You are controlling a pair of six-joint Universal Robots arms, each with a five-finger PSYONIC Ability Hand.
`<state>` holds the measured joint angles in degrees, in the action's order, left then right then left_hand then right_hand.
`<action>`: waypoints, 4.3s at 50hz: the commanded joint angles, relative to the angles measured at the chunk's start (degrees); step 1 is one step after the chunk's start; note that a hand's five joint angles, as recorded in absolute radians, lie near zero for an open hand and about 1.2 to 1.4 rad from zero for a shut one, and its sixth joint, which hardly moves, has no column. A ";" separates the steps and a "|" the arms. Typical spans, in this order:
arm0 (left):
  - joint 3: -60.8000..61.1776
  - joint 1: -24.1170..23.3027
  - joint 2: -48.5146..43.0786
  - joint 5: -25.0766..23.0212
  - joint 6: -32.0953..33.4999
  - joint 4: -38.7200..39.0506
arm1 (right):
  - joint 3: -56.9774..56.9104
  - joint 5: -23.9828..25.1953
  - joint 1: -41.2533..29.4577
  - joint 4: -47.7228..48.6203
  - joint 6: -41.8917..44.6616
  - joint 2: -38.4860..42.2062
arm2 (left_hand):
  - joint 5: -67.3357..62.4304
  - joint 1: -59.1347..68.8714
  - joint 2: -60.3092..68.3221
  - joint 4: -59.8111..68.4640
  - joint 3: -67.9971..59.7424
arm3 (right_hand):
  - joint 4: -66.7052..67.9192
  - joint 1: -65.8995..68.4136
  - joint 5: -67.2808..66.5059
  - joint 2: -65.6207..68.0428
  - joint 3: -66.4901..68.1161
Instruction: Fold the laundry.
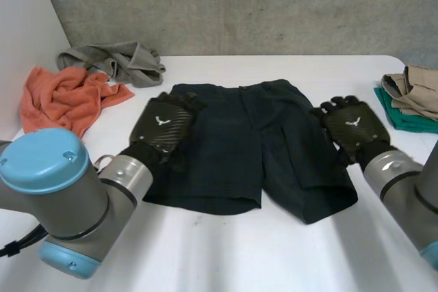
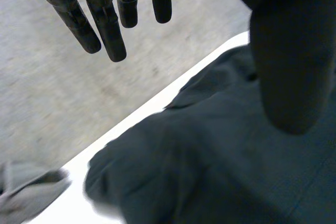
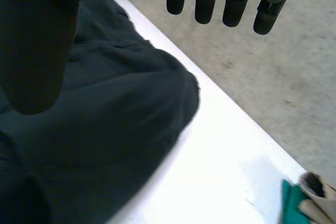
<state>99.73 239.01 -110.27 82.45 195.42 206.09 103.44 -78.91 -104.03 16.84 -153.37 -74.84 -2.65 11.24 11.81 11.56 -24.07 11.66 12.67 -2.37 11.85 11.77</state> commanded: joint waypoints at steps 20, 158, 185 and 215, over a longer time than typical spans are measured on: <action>-35.21 -20.96 -28.50 -2.03 5.76 -20.03 | -5.71 -1.78 7.61 -9.64 -4.65 2.24 | -24.29 25.70 25.13 25.38 -12.87 | -1.66 -2.67 2.37 -1.85 -1.77; -12.27 1.89 16.22 12.74 -4.52 -23.54 | -39.82 -0.73 -2.85 -14.28 3.07 15.27 | -67.35 68.76 68.19 68.44 -55.93 | 68.34 67.33 -67.63 68.15 68.23; -43.89 8.39 -13.47 9.13 -10.32 -28.12 | -48.76 -0.62 -4.25 -37.43 12.66 15.50 | -67.35 68.76 68.19 68.44 -55.93 | 68.34 67.33 -67.63 68.15 68.23; -23.99 12.88 -3.64 2.55 -17.44 -3.68 | -27.97 -0.46 -5.57 4.96 -5.45 13.75 | -67.35 68.76 68.19 68.44 -55.93 | 68.34 67.33 -67.63 68.15 68.23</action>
<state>58.38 251.40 -115.70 86.09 177.67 201.60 64.76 -80.73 -109.73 25.54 -159.68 -61.80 -57.88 66.12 68.63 68.70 -68.07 68.63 64.66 -57.57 67.37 68.15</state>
